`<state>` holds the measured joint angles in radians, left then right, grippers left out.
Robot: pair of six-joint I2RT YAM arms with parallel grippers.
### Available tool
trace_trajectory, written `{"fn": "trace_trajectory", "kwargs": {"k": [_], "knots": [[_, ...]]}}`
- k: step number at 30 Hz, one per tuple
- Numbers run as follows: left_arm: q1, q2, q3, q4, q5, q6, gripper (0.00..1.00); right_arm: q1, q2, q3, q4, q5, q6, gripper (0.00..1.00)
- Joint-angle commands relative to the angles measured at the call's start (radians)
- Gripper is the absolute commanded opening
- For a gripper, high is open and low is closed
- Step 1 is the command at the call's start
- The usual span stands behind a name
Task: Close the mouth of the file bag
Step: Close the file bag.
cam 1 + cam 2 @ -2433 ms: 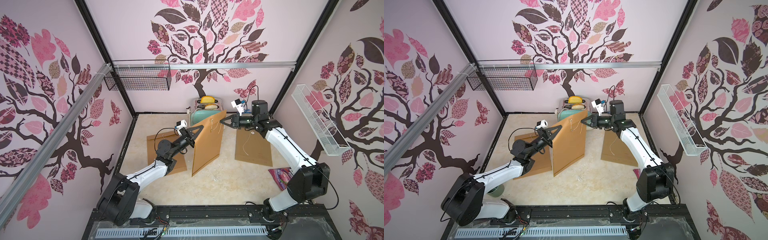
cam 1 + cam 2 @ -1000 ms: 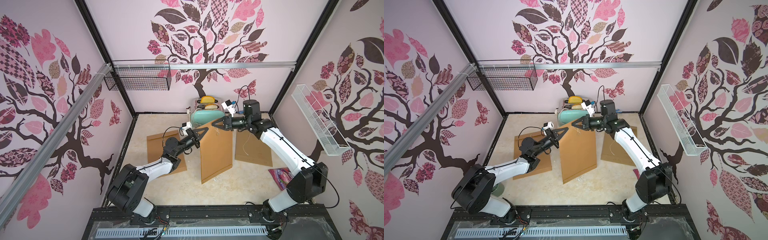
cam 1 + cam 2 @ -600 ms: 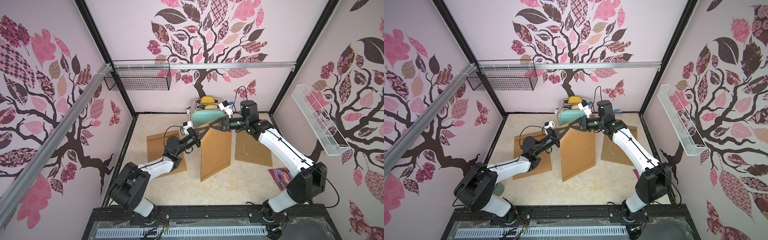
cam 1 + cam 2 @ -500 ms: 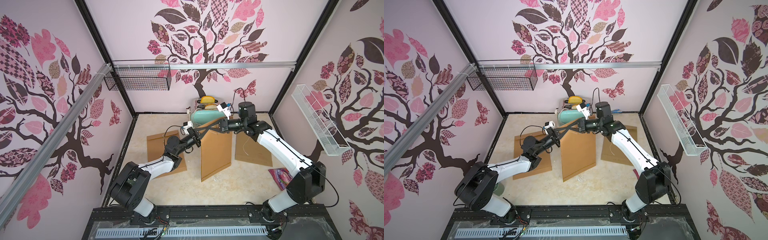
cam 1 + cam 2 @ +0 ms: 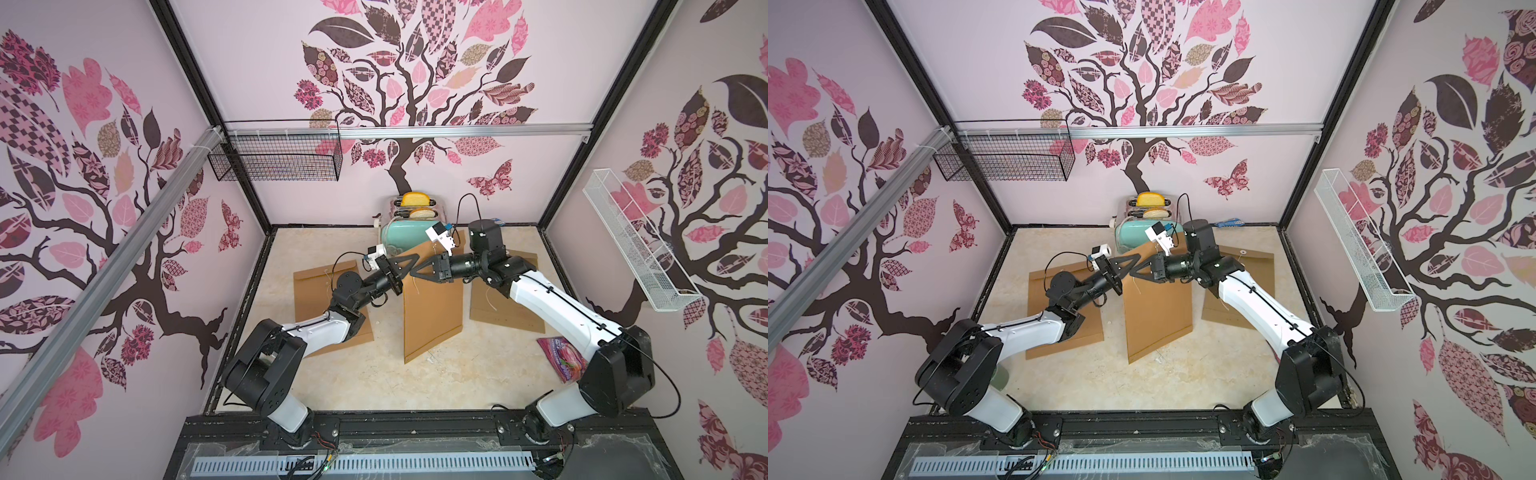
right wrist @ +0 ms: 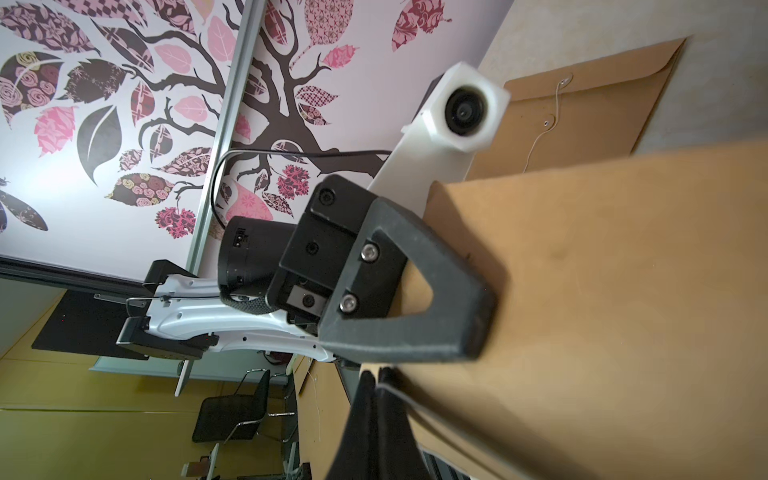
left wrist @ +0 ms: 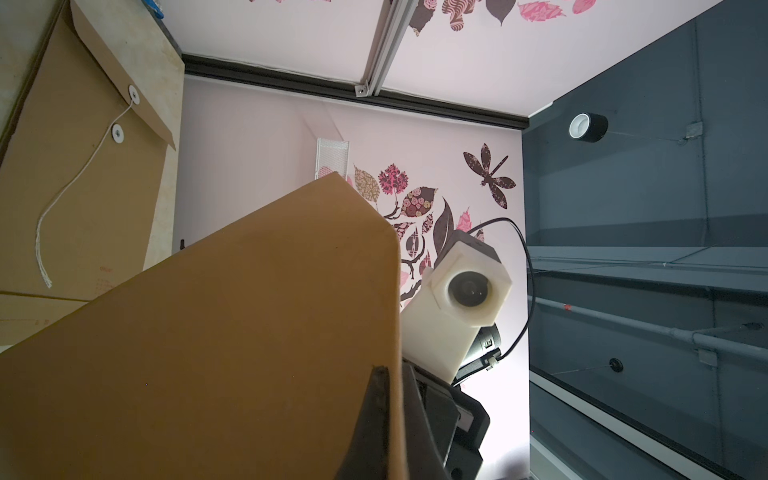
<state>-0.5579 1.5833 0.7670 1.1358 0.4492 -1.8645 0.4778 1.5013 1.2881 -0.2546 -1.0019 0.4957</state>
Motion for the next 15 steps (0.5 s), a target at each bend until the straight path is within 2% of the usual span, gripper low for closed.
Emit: {"fn": "trace_trajectory", "kwargs": {"k": [1, 10, 15], "knots": [[-0.006, -0.011, 0.049, 0.104, -0.001, -0.018, 0.0, 0.018, -0.018, -0.058, -0.005, 0.033, -0.004, 0.0], [-0.005, -0.052, 0.046, 0.1, -0.008, -0.022, 0.0, 0.018, -0.052, -0.173, 0.016, 0.06, -0.032, 0.0], [-0.004, -0.074, 0.042, 0.08, -0.009, -0.018, 0.0, 0.011, -0.096, -0.205, 0.005, 0.123, -0.06, 0.0]]}}
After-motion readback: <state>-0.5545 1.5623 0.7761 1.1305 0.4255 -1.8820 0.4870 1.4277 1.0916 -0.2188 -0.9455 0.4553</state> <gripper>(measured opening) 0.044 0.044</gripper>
